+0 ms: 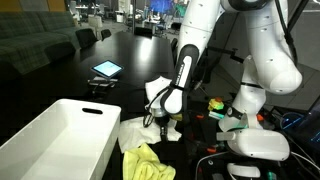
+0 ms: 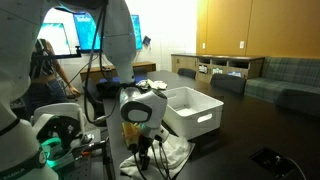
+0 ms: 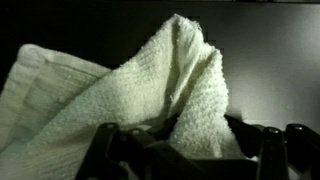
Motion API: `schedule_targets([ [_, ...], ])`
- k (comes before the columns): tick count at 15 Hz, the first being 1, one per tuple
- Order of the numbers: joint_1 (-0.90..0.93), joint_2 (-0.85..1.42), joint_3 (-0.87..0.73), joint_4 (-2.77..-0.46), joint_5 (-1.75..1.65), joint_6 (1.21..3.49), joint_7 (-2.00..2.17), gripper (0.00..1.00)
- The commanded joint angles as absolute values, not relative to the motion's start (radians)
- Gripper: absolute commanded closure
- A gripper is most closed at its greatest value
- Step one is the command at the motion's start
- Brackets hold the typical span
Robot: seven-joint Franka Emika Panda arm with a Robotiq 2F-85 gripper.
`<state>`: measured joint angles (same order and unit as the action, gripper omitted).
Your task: Pick up the marker pen and small tape from the table and put them in the white cup. Pick up the towels from the table and put them in the container.
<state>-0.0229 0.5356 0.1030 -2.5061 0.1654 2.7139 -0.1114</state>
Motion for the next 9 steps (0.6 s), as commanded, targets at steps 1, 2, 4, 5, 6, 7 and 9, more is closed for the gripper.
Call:
schedule_targets([
  [1, -0.001, 0.458, 0.065, -2.523, 0.106, 2.669, -0.072, 0.88],
  [2, 0.008, 0.419, 0.053, -2.537, 0.087, 2.651, -0.059, 0.9],
  [4, 0.031, 0.379, 0.026, -2.537, 0.049, 2.628, -0.025, 0.91],
  [5, 0.045, 0.362, 0.013, -2.536, 0.025, 2.614, -0.005, 0.88],
  [6, 0.053, 0.349, 0.003, -2.528, 0.006, 2.593, 0.015, 0.89],
  [7, 0.059, 0.335, -0.003, -2.525, -0.009, 2.579, 0.034, 0.89],
  [9, 0.049, 0.288, -0.001, -2.525, -0.029, 2.519, 0.018, 0.89],
])
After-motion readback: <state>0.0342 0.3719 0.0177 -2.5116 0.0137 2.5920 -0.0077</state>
